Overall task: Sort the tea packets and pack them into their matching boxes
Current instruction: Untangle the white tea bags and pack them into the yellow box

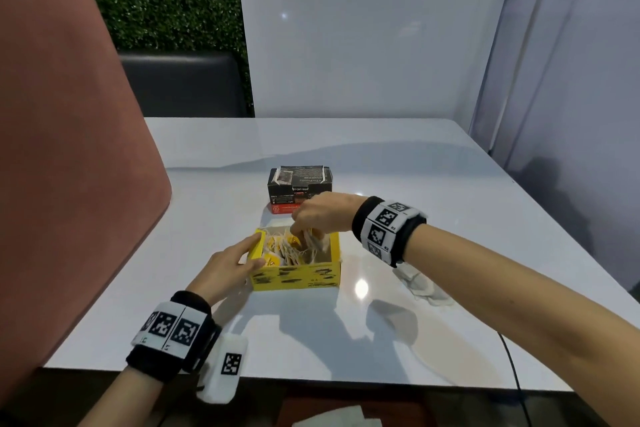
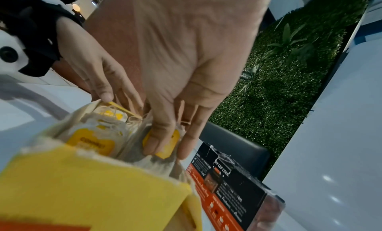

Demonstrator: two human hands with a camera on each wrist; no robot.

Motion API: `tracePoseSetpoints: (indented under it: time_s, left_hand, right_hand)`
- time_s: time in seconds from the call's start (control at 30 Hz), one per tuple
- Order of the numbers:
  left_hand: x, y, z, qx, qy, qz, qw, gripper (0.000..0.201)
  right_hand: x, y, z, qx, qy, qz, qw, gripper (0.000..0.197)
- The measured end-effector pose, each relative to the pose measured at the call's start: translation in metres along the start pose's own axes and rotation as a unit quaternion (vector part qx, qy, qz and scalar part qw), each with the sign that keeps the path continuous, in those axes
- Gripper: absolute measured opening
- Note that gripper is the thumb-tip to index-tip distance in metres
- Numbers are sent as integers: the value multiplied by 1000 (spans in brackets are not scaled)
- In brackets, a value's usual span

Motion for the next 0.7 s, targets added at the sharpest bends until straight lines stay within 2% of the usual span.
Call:
tracePoseSetpoints:
  time_s: [0.13,0.37,0.5,0.6,0.63,0.7]
  left_hand:
    - [1,-1,2,48,-1,4,999,61]
    - [0,-4,0,70,16,11,997,82]
    - [-3,-1,1,67,30,7,997,88]
    - [-2,0,2,70,28,4,997,87]
    - [-2,-1,1,71,24,4,997,84]
    - [-1,-2,-1,69,11,3,998,75]
  right_hand:
    - [3,-13,3,-24,16,-9,1000,30]
    - [-5,-26,13,-106,0,-85,991,32]
    - [0,-25,9,-58,-21,-144,988,29]
    - [9,-18,4,-66,-55,-201,976,25]
    - [12,-17,4,-77,-69,-197,975,21]
    - [14,-21,8,-91,-87,-144,981,13]
Point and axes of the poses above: each hand's wrist, its own x-axis away from the middle knuckle, its own y-axis out of the back of the hand, z = x × y, the point moved 3 cm from there along -x, towards the middle knuckle, and after that the axes turned 4 degrees about y, right-handed, at the moved point
